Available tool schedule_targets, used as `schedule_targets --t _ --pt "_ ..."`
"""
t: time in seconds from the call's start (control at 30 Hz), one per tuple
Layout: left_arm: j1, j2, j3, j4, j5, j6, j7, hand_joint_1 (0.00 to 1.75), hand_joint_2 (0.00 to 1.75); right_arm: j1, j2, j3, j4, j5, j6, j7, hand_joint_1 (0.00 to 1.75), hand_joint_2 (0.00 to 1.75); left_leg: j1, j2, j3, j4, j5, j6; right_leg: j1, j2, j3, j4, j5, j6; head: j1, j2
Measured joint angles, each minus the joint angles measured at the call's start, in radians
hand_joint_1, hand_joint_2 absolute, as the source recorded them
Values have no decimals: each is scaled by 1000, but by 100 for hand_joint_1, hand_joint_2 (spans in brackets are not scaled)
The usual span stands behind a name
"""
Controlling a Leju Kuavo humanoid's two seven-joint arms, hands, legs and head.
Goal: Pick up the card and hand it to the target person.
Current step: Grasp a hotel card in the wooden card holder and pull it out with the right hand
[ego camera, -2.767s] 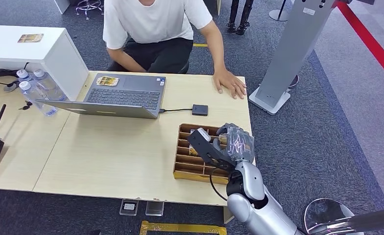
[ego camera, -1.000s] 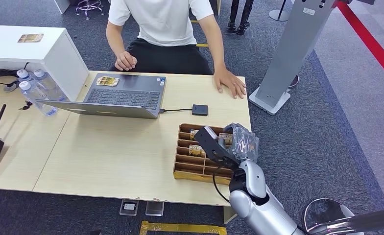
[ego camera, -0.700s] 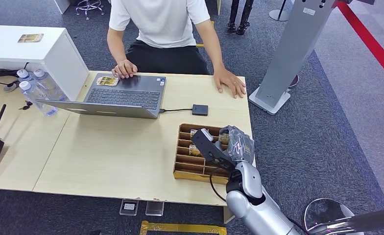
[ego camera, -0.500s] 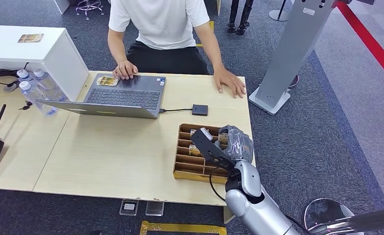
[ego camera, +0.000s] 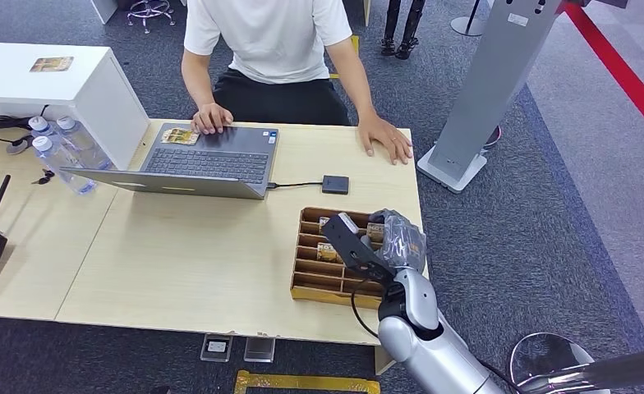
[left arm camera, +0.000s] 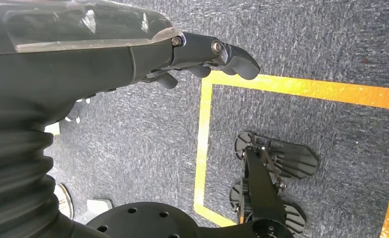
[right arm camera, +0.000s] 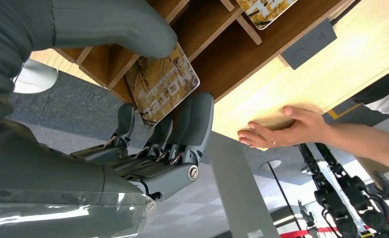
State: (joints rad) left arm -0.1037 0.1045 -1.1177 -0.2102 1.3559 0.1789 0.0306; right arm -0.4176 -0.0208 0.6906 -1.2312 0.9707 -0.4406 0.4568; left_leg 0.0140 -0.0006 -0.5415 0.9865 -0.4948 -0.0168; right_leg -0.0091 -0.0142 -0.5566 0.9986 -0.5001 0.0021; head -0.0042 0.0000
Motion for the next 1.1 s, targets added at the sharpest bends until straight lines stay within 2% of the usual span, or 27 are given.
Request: schedule_targets --t 0.47,0.77,0.97,1.1 --pt "0 0 0 0 0 0 0 0 175 4 -18 -7 -8 -7 2 9 89 175 0 0 0 0 0 0 0 0 0 0 0 0 0 0" --pt "0 0 0 0 0 0 0 0 175 6 -19 -7 -8 -8 4 9 99 175 0 0 0 0 0 0 0 0 0 0 0 0 0 0" --pt "0 0 0 0 -1 0 0 0 175 6 -19 -8 -7 -8 5 6 137 175 0 0 0 0 0 0 0 0 0 0 0 0 0 0" --pt "0 0 0 0 -3 -1 1 0 175 7 -21 -9 -7 -8 10 9 170 175 0 0 0 0 0 0 0 0 0 0 0 0 0 0"
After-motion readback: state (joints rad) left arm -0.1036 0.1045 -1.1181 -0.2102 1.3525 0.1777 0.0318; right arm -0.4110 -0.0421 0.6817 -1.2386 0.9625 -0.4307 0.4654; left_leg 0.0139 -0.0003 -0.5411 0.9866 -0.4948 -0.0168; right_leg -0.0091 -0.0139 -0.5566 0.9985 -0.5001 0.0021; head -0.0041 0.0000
